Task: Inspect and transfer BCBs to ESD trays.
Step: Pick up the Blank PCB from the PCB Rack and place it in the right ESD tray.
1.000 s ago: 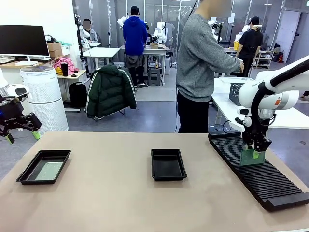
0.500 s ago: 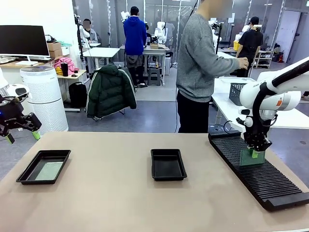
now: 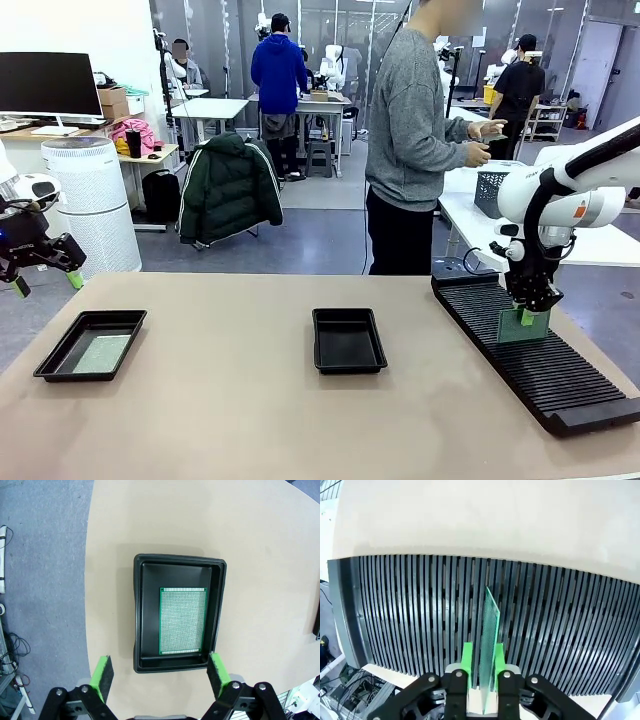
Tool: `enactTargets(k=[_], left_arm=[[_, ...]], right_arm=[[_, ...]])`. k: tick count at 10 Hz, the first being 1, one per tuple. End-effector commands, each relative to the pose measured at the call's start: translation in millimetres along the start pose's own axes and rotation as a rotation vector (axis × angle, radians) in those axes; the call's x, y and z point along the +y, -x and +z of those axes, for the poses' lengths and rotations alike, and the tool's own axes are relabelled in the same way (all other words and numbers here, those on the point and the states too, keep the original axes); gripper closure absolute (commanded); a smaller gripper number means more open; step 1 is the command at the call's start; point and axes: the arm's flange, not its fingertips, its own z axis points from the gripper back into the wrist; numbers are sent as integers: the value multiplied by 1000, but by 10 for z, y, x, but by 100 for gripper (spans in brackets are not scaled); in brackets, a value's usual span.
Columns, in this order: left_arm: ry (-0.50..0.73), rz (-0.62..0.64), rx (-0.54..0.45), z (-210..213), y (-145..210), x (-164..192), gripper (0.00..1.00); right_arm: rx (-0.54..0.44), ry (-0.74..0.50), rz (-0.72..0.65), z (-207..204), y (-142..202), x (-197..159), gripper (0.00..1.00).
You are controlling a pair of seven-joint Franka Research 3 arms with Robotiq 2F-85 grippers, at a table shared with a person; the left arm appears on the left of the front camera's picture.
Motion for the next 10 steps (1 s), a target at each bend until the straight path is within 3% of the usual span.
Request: enactTargets(k=[1, 7, 10], left_arm=[[10, -19, -14, -28, 9, 21, 0], [10, -19, -14, -28, 9, 21, 0], [10, -19, -14, -28, 9, 21, 0]], right_arm=[[-5, 36, -27, -54, -42, 84, 76], [-7, 44, -40, -69, -32, 139, 76], [-8, 53, -46, -85, -34, 184, 83]])
